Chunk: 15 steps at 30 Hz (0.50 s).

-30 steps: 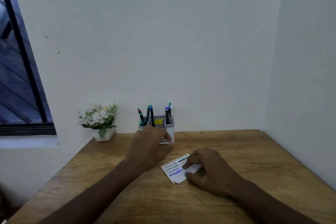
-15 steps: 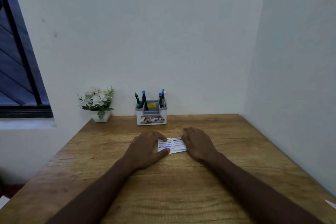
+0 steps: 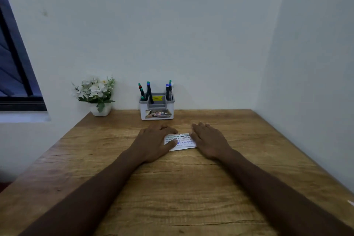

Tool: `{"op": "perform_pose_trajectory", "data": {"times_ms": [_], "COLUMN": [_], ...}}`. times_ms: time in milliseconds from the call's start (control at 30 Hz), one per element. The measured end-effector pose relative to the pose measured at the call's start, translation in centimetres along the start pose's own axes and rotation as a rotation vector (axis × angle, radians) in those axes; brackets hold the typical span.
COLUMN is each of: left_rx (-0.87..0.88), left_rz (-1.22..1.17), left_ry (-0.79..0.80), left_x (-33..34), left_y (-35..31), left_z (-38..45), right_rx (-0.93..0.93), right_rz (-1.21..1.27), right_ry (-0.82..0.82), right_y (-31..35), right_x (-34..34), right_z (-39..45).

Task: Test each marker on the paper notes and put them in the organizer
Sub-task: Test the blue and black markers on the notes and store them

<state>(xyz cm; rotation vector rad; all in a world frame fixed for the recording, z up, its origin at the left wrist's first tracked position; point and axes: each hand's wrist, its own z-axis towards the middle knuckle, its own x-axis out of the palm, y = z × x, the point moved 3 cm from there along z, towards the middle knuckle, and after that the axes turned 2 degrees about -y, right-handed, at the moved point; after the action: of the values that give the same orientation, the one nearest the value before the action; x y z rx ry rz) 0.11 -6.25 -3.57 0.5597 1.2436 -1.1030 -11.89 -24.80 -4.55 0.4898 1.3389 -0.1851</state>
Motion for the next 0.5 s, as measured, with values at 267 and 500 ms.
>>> {"op": "perform_pose_trajectory", "data": {"times_ms": [267,500], "left_rx": [-0.031,-0.069], "left_rz": [0.049,-0.022], "left_ry": [-0.032,-0.046], "left_x": [1.4,3.7], "left_y": [0.0,-0.2], "left_z": [-0.7,-1.5], "right_rx": [0.015,0.051], "right_rz": [-0.014,-0.054], "right_ry": [0.008,0.0], "right_y": [-0.9,-1.4], "right_x": [0.7,1.5], "right_z": [-1.6,-3.0]}}
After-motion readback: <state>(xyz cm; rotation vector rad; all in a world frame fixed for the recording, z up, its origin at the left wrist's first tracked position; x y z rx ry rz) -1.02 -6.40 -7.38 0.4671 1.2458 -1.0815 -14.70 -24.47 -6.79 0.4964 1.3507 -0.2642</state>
